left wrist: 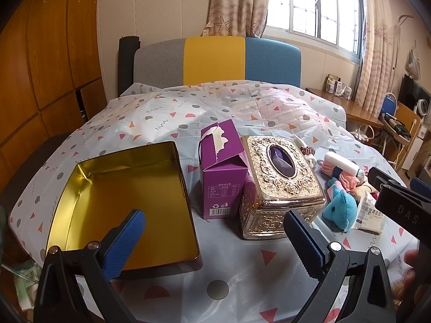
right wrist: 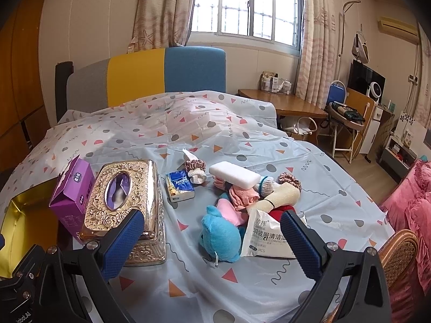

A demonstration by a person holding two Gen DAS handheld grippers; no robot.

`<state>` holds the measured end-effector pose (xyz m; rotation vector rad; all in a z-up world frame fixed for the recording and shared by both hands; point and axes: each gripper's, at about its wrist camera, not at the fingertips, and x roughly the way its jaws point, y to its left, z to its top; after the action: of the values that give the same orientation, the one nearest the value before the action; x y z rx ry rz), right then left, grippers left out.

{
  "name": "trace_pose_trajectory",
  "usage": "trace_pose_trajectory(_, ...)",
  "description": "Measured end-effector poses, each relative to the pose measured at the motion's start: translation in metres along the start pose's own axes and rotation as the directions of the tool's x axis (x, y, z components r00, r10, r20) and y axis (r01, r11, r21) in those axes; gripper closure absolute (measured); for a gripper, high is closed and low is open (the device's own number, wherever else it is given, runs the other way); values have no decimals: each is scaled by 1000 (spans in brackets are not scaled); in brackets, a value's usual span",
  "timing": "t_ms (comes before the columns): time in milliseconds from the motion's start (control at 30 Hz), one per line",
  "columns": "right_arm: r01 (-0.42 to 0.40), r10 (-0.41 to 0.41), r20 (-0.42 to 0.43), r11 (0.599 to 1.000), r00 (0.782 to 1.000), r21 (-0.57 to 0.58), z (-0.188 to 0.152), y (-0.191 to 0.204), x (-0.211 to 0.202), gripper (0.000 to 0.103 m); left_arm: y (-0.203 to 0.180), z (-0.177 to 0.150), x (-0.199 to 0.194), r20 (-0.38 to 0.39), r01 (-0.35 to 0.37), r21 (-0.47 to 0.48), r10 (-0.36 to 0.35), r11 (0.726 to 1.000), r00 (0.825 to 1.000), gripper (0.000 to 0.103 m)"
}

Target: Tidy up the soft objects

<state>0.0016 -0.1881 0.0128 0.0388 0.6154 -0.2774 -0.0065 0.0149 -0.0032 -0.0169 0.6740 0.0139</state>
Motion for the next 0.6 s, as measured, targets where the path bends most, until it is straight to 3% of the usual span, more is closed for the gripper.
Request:
trace_pose_trajectory(533, 14, -14, 1, 1000, 1000, 13, 4, -12, 7, 0, -5, -2, 4, -16, 10, 18, -10, 1000, 1000, 0)
trace_pose_trajectory(600, 13, -13, 2, 1000, 1000, 20, 6, -16, 10, 0, -6, -3, 6, -27, 41, 18, -41, 999, 999, 0)
